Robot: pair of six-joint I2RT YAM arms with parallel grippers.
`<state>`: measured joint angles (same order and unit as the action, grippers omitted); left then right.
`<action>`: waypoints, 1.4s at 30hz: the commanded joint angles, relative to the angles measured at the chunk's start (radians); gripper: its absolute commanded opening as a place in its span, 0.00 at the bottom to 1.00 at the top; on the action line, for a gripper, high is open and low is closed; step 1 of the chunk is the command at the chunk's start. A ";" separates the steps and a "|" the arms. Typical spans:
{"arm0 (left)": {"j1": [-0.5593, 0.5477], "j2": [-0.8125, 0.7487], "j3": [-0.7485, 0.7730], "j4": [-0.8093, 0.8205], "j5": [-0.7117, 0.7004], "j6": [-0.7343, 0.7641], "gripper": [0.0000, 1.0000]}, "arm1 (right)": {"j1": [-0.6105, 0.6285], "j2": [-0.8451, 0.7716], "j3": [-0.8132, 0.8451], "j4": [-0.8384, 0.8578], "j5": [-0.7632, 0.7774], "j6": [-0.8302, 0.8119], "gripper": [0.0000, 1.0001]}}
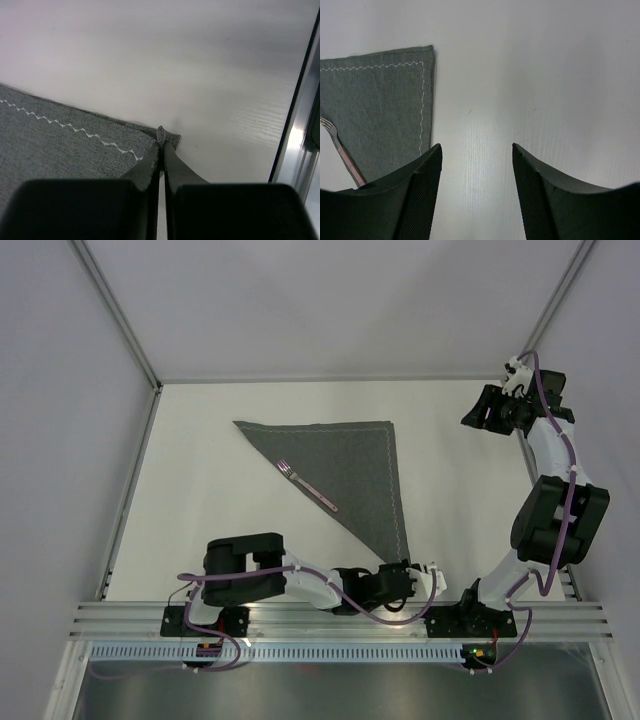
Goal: Fold the napkin, place the utensils inside, and roll it up
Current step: Fold the napkin at the center of the board.
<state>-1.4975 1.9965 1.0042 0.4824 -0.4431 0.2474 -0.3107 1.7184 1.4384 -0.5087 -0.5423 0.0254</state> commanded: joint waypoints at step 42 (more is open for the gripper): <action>0.756 -0.461 -0.119 -0.206 0.069 -0.683 0.02 | 0.042 0.023 0.103 -0.051 0.004 -0.016 0.64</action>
<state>-0.7780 1.5715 0.8627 0.2966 -0.4007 -0.3836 -0.2821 1.7367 1.5024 -0.5552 -0.5446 0.0135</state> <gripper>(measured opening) 0.033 0.640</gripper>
